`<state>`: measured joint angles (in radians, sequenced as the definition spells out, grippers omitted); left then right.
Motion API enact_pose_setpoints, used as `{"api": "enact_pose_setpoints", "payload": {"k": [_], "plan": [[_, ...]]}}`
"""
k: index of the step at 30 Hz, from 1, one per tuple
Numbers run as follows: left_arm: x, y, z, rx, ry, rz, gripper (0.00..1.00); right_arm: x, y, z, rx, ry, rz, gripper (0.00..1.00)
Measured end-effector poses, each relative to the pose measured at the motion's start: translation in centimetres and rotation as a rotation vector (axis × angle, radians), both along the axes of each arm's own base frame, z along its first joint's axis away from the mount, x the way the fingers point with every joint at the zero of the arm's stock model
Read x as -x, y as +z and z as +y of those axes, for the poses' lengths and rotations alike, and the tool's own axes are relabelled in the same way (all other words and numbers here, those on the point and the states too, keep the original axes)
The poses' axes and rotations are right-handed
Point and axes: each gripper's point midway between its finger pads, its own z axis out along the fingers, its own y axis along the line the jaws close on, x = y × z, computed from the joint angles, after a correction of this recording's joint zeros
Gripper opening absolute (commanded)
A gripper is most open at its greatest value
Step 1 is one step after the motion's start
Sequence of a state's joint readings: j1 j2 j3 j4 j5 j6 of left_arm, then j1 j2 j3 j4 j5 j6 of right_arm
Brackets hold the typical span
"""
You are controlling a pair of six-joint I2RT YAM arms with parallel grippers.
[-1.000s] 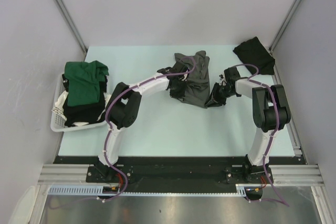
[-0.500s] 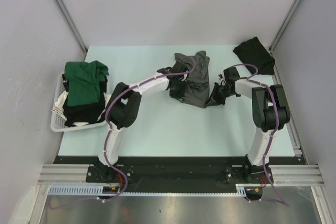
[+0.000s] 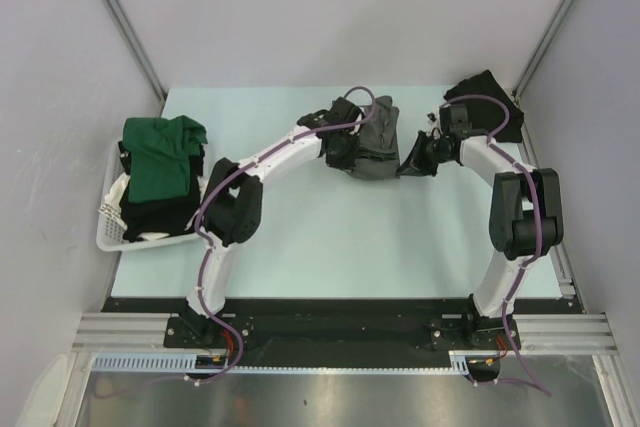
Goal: Fold and stack the t-shirts
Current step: Fold the long partially folded tshirt into a neat square
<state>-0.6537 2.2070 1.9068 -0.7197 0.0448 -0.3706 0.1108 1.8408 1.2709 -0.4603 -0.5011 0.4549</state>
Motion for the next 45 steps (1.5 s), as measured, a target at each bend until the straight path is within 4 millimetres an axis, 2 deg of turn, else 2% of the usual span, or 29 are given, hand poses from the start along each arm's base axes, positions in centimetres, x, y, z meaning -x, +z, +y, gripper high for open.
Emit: {"api": "enact_pose_setpoints", "payload": {"k": [11, 15, 20, 24, 28, 33, 36, 41, 45], "plan": [[-3.9, 5.8, 0.1, 0.013, 0.029, -0.167, 0.00, -5.3, 6.6, -0.3, 0.046, 0.018, -0.185, 0.00], [-6.0, 7.7, 0.9, 0.023, 0.058, -0.233, 0.00, -8.0, 7.7, -0.3, 0.069, 0.024, -0.230, 0.00], [-9.9, 9.7, 1.4, 0.068, 0.115, -0.333, 0.00, -11.4, 8.0, -0.3, 0.101, 0.028, -0.271, 0.00], [-12.2, 9.2, 1.4, 0.086, 0.143, -0.383, 0.00, -14.7, 8.2, -0.4, 0.140, 0.033, -0.322, 0.00], [-14.3, 7.3, 1.1, 0.094, 0.158, -0.409, 0.00, -17.6, 7.9, -0.6, 0.173, 0.034, -0.362, 0.00], [-16.5, 4.6, 1.0, 0.102, 0.178, -0.422, 0.00, -19.3, 5.4, -0.8, 0.194, 0.037, -0.350, 0.00], [-17.7, 3.7, 1.0, 0.115, 0.192, -0.441, 0.00, -19.8, 3.5, -0.9, 0.199, 0.038, -0.328, 0.00], [-19.6, 3.9, 0.8, 0.148, 0.212, -0.503, 0.00, -20.7, 2.0, -1.0, 0.200, 0.034, -0.333, 0.00], [-21.2, 5.4, 0.2, 0.197, 0.225, -0.596, 0.00, -22.0, 2.5, -1.2, 0.203, 0.022, -0.387, 0.00]]}}
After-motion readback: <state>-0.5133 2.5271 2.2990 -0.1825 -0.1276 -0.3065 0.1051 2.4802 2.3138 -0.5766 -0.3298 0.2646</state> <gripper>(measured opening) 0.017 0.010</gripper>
